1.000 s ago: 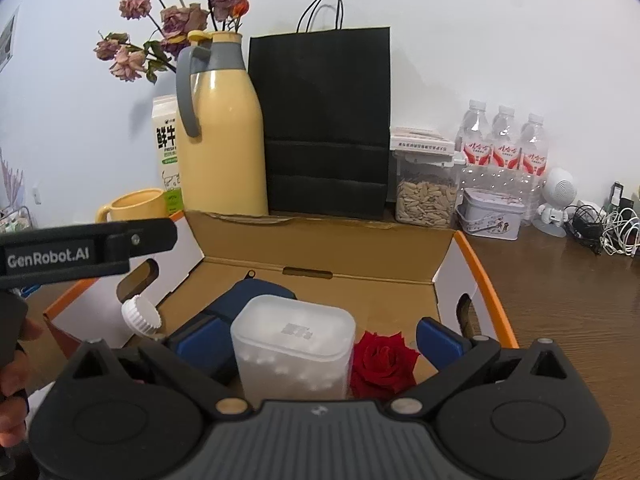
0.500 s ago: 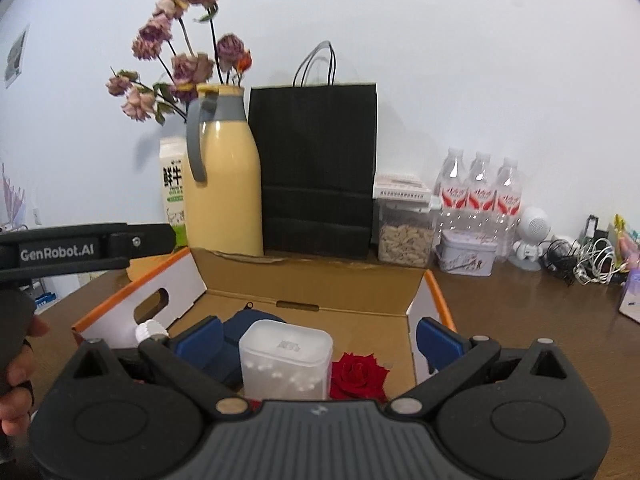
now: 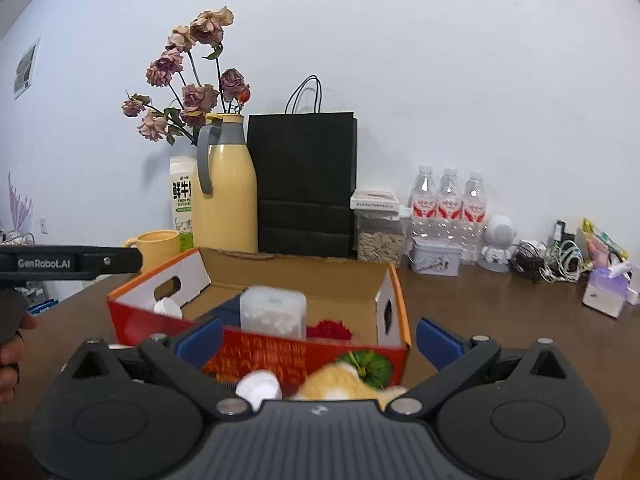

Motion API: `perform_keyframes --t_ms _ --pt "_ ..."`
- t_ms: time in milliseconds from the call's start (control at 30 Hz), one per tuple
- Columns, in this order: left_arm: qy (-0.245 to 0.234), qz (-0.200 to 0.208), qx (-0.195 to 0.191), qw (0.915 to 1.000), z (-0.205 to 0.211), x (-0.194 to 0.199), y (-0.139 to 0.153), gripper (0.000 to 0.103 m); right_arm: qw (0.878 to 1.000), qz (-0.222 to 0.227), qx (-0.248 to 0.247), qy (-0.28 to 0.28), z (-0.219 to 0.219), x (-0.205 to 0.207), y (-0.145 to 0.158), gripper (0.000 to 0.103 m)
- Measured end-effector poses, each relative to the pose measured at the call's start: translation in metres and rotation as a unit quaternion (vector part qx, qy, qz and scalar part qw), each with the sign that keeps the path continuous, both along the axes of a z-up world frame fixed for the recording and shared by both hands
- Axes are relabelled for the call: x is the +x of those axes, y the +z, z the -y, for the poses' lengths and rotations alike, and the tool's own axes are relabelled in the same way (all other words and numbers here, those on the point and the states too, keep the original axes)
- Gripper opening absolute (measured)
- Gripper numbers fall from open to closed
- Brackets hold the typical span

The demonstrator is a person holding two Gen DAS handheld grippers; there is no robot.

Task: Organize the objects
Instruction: 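Lower the bottle cap and swab box into the cardboard box, release both, then grasp the plush toy with the right gripper while the left grasps the sparkly bag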

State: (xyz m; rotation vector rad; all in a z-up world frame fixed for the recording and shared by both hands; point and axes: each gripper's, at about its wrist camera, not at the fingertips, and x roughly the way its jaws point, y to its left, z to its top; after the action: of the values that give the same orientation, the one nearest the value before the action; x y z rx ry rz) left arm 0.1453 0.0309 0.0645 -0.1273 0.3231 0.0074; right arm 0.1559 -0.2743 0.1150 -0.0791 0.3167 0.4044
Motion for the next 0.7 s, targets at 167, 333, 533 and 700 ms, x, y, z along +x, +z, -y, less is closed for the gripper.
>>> perform_keyframes --t_ms 167,333,533,700 --pt "0.009 -0.025 0.006 0.9996 -0.006 -0.013 -0.016 0.103 1.000 -0.021 0.001 -0.009 0.014 -0.019 -0.020 0.103" --pt "0.018 -0.054 0.000 0.9984 -0.012 -0.023 -0.031 0.103 0.999 -0.052 0.000 -0.010 0.021 -0.028 -0.041 0.103" --pt "0.032 -0.060 -0.006 0.9977 -0.022 -0.028 -0.033 0.103 0.998 -0.066 0.005 -0.007 0.016 -0.022 -0.045 0.103" --pt "0.041 -0.061 -0.009 0.9973 -0.028 -0.031 -0.032 0.103 0.996 -0.084 0.013 -0.015 0.002 -0.005 -0.038 0.103"
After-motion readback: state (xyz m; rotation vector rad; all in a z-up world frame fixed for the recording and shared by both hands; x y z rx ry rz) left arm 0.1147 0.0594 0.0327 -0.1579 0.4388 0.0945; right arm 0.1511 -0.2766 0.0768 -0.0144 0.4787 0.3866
